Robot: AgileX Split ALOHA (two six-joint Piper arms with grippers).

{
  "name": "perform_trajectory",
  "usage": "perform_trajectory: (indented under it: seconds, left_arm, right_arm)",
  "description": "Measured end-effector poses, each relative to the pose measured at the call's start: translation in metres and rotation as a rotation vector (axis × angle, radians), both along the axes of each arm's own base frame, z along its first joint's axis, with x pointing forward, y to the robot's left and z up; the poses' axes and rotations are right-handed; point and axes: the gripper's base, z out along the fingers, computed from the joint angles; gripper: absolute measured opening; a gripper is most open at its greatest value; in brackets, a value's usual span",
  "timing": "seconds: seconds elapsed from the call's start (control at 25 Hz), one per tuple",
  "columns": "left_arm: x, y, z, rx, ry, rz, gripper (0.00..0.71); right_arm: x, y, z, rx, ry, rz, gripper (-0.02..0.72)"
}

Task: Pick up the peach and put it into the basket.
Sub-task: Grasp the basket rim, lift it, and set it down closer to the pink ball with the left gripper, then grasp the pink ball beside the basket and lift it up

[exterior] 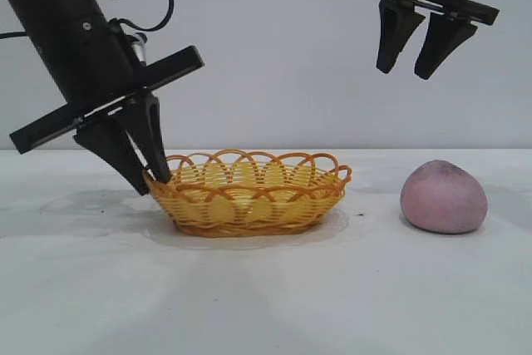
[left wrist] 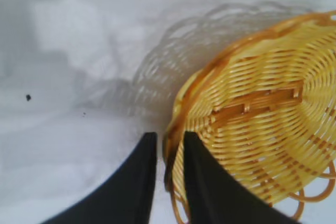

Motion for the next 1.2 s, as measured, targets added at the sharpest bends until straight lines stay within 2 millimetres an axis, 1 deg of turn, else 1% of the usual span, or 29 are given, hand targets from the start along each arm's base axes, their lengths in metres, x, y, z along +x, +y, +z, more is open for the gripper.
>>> perform_trajectory:
  seconds: [0.04,0.16,0.2,0.24,0.32,0.44,0.48,0.52,0.56,0.64,0.72,0.84,1.08,1.2]
  left_arm:
    - [0.0,0.0,0.0,0.0,0.0,0.0,0.288]
    - [0.0,0.0,0.0,0.0,0.0,0.0,0.412]
    - [0.0,0.0,0.0,0.0,0.0,0.0,0.449]
    - [0.0,0.0,0.002,0.002,-0.006,-0.003,0.469]
    - [0.001,0.001,0.012,0.01,-0.038,-0.019,0.458]
    - [0.005,0.004,0.037,0.055,-0.126,-0.084,0.458]
    - [0.006,0.005,0.044,0.085,-0.151,-0.116,0.499]
    - [0.008,0.007,0.051,0.112,-0.178,-0.144,0.48]
    - [0.01,0.009,0.057,0.15,-0.2,-0.174,0.48]
    - [0.013,0.014,0.063,0.231,-0.22,-0.229,0.48]
    - [0.016,0.019,0.067,0.294,-0.223,-0.24,0.48]
    - [0.021,0.038,0.069,0.355,-0.212,-0.212,0.48]
    - [0.032,0.105,0.068,0.399,-0.144,-0.062,0.48]
    - [0.031,0.131,0.07,0.405,-0.113,-0.001,0.48]
  right_arm:
    - [0.0,0.0,0.0,0.0,0.0,0.0,0.372]
    - [0.0,0.0,0.0,0.0,0.0,0.0,0.372]
    - [0.0,0.0,0.0,0.0,0.0,0.0,0.372]
    - [0.0,0.0,0.0,0.0,0.0,0.0,0.372]
    - [0.0,0.0,0.0,0.0,0.002,0.0,0.372]
    - [0.0,0.0,0.0,0.0,0.002,0.0,0.372]
    - [0.0,0.0,0.0,0.0,0.002,0.0,0.372]
    - [0.0,0.0,0.0,0.0,0.002,0.0,0.372]
    - [0.0,0.0,0.0,0.0,0.002,0.0,0.372]
    - [0.0,0.0,0.0,0.0,0.002,0.0,0.372]
    - [0.0,0.0,0.0,0.0,0.002,0.0,0.372]
    - [0.0,0.0,0.0,0.0,0.002,0.0,0.372]
    - [0.0,0.0,0.0,0.0,0.0,0.0,0.372]
    - [0.0,0.0,0.0,0.0,0.0,0.0,0.372]
